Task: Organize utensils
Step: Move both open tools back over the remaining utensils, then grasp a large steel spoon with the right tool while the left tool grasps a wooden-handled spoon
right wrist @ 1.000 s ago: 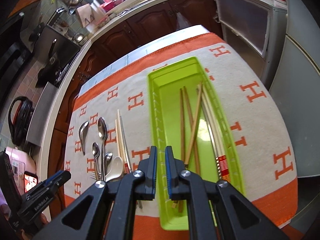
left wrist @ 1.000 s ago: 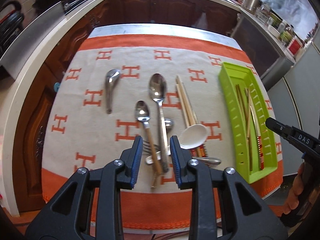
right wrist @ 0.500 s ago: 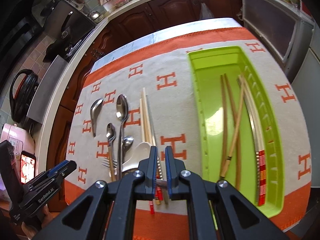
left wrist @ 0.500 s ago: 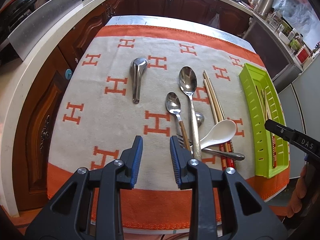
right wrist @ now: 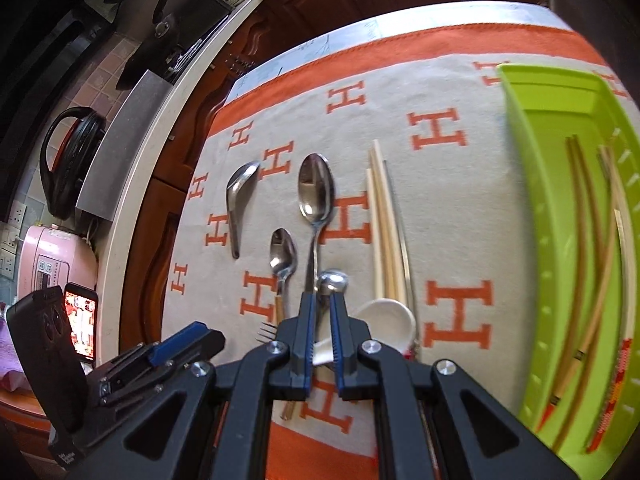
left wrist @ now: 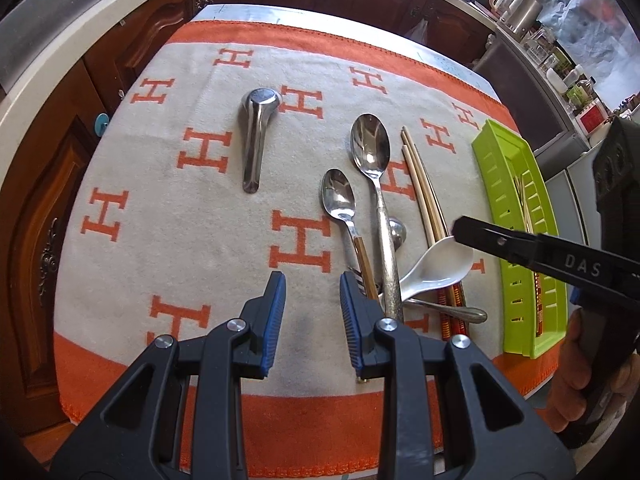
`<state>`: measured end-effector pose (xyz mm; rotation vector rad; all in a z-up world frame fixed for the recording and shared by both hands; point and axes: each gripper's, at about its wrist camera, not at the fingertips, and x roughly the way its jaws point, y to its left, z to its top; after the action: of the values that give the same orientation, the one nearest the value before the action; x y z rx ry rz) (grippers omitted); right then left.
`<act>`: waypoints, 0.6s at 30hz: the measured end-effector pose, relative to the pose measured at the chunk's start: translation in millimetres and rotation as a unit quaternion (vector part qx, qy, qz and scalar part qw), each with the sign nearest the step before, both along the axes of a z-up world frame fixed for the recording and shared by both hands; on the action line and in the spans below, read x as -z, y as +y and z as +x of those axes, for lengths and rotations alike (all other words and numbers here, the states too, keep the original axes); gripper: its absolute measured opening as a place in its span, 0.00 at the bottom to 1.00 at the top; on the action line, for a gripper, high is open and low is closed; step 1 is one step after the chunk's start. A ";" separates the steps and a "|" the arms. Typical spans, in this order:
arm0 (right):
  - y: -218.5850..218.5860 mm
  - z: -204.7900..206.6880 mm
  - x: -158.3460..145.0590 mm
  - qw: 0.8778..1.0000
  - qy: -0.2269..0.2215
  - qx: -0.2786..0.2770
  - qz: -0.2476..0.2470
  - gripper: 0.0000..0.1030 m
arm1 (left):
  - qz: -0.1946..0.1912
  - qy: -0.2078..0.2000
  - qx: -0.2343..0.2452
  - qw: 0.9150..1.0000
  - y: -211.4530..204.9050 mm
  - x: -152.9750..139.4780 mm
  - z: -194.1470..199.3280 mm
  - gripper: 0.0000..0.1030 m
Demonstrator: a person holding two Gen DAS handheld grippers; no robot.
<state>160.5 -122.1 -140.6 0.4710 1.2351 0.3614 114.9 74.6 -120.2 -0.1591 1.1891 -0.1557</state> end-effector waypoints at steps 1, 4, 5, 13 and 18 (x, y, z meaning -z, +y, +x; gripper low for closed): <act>2.4 5.2 3.9 1.000 0.005 -0.001 0.005 0.08 | -0.002 0.001 0.000 1.000 0.8 1.7 2.2 0.24; 10.2 18.0 15.0 1.000 0.016 -0.005 0.011 0.08 | -0.008 0.004 -0.002 1.000 4.6 6.6 7.9 0.24; 12.8 22.3 18.9 1.000 0.019 -0.007 0.012 0.08 | -0.009 0.006 -0.003 1.000 6.1 8.4 9.3 0.24; 24.8 38.4 36.6 0.999 0.034 -0.015 0.002 0.15 | -0.015 0.015 -0.006 1.000 14.9 20.4 19.1 0.24; 30.9 41.2 38.2 0.999 0.030 -0.025 -0.011 0.16 | -0.020 0.016 -0.002 1.000 15.7 22.7 21.0 0.24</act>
<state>201.7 -91.1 -178.8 0.4359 1.3089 0.3776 135.8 90.3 -142.9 -0.2001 1.2188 -0.1732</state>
